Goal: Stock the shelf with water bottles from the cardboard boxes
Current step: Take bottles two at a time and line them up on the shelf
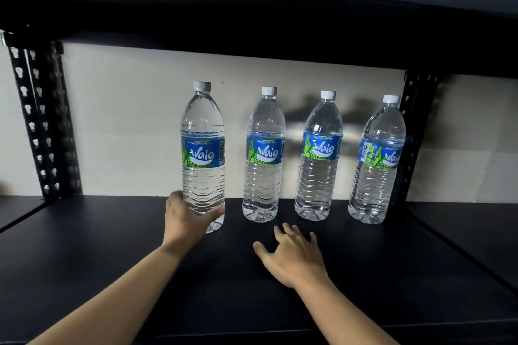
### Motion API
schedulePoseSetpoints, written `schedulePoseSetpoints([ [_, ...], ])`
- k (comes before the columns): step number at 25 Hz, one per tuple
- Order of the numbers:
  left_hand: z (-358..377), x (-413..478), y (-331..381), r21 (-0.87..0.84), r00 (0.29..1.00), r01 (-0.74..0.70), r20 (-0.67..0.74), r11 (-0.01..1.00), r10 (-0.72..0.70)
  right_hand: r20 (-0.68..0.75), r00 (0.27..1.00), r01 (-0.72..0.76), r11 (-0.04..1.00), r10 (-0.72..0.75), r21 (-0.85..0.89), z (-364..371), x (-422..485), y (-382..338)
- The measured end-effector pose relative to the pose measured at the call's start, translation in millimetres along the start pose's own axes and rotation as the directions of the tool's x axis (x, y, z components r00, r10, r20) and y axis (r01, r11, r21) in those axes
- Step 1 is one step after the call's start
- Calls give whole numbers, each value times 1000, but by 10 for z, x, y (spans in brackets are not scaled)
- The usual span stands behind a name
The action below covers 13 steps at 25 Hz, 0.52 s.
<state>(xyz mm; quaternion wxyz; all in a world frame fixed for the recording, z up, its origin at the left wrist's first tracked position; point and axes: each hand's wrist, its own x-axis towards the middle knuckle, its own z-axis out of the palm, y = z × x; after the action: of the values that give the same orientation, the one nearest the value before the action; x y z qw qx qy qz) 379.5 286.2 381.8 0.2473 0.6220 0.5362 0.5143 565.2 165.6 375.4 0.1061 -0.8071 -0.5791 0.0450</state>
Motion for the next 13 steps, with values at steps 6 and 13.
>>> schedulePoseSetpoints([
  [6, 62, -22, -61, 45, 1000, 12, 16, 999, -13, -8, 1000, 1, 1000, -1, -2, 18, 24, -1],
  [13, 193, 201, -32, 79, 995, 75, 62, 994, -80, -7, 1000, 5, 1000, -5, 3, -5, 21, -12],
])
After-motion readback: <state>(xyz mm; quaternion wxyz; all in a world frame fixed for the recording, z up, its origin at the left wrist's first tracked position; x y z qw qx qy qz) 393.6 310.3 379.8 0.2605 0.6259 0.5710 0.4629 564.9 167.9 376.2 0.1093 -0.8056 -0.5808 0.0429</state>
